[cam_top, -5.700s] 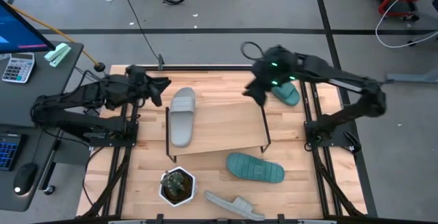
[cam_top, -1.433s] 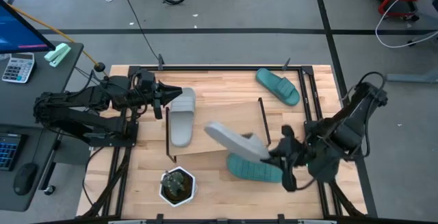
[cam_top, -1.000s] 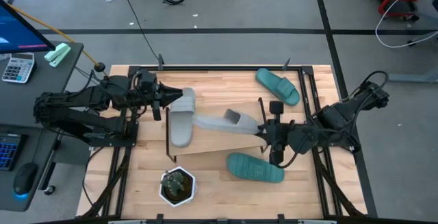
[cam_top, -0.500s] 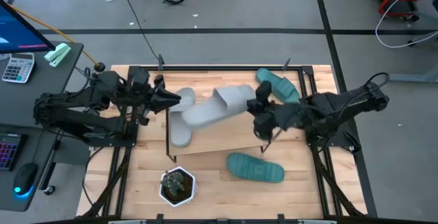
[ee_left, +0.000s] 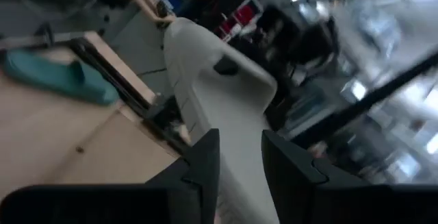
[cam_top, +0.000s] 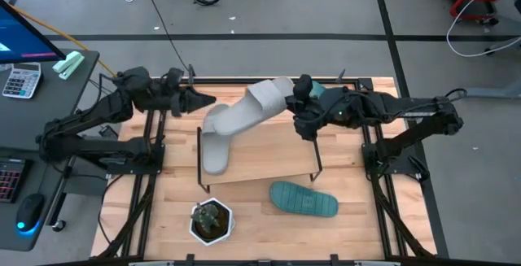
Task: Pick and place slides into the shelf
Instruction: Put the gray slide on the shelf
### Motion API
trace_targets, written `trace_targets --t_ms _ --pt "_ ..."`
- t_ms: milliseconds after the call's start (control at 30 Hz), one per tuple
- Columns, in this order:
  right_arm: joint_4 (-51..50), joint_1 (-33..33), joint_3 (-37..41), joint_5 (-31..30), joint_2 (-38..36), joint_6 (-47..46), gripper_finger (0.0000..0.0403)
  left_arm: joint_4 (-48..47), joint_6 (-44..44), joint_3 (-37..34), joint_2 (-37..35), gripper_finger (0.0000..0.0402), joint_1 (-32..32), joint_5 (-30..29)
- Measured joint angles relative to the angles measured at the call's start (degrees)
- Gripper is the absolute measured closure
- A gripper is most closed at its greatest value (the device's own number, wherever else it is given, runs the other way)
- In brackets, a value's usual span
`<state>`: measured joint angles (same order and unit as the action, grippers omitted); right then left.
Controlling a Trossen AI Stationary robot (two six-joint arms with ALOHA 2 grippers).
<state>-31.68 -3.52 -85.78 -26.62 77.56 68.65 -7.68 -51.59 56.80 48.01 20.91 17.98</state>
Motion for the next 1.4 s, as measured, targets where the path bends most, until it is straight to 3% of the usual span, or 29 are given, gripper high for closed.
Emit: trace_targets --t_ms 167,567,867,1067,1400 --pt "-0.28 2.65 0.0 4.3 -0.02 4.46 0.0359 2.12 -17.64 0.0 0.77 0.0269 2.74 2.03" --pt "-0.46 5.28 0.0 8.89 -0.02 8.94 0.0359 1.87 -34.54 -0.02 7.97 0.0183 -1.04 3.86" --pt "0.29 5.31 0.0 9.43 -1.61 9.24 0.0359 3.28 -37.84 -0.02 11.11 0.0142 -1.75 6.21" --pt "0.74 6.36 0.0 9.75 -1.79 9.23 0.0359 9.51 -37.83 -0.02 11.21 0.0149 -1.75 7.36" --pt "4.59 8.83 0.0 12.21 -1.57 9.19 0.0359 10.31 -34.3 -0.03 11.26 0.0169 -3.73 12.32"
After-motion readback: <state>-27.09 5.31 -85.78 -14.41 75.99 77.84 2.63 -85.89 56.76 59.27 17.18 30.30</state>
